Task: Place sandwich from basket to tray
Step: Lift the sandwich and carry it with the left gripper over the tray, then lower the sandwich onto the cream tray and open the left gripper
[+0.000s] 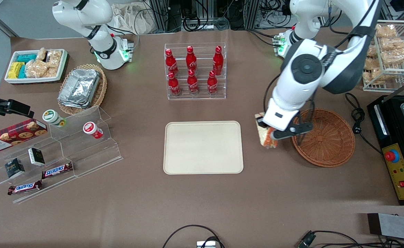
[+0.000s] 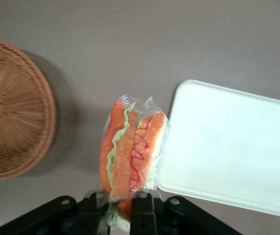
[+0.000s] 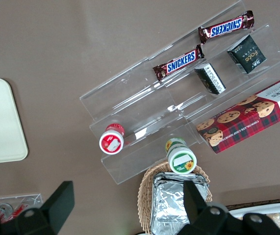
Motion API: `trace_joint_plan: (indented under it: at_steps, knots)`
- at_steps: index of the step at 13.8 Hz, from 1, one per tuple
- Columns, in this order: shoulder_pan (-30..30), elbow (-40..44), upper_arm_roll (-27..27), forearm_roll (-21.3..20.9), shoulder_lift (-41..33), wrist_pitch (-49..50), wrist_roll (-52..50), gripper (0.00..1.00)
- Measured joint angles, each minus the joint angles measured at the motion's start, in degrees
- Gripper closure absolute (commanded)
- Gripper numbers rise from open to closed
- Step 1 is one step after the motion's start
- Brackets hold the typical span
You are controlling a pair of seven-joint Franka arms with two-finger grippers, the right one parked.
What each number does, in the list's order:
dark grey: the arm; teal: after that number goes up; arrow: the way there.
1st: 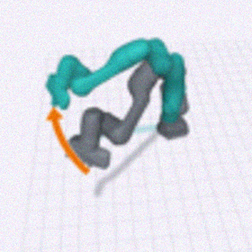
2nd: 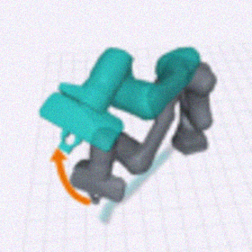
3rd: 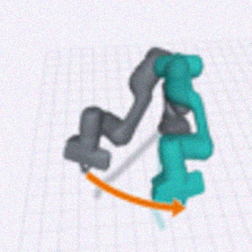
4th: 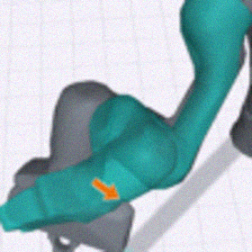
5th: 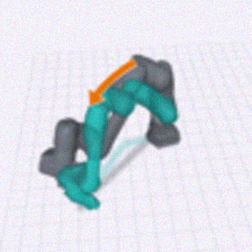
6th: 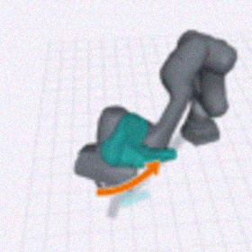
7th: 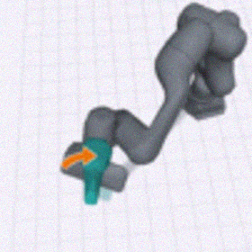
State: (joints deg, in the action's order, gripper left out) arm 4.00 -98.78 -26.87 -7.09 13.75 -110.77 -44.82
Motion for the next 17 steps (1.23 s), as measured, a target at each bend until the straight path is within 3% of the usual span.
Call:
trace_joint_plan:
  at_steps: [3,9,17]
  knots:
    - [2.6,1.93,-0.03,-0.3,2.46,-0.18,0.22,0.87]
    - [9.4,4.86,-0.06,-5.37,10.45,-2.84,0.24,0.85]
    - [12.36,5.84,0.0,-11.49,17.42,-7.44,-3.02,0.82]
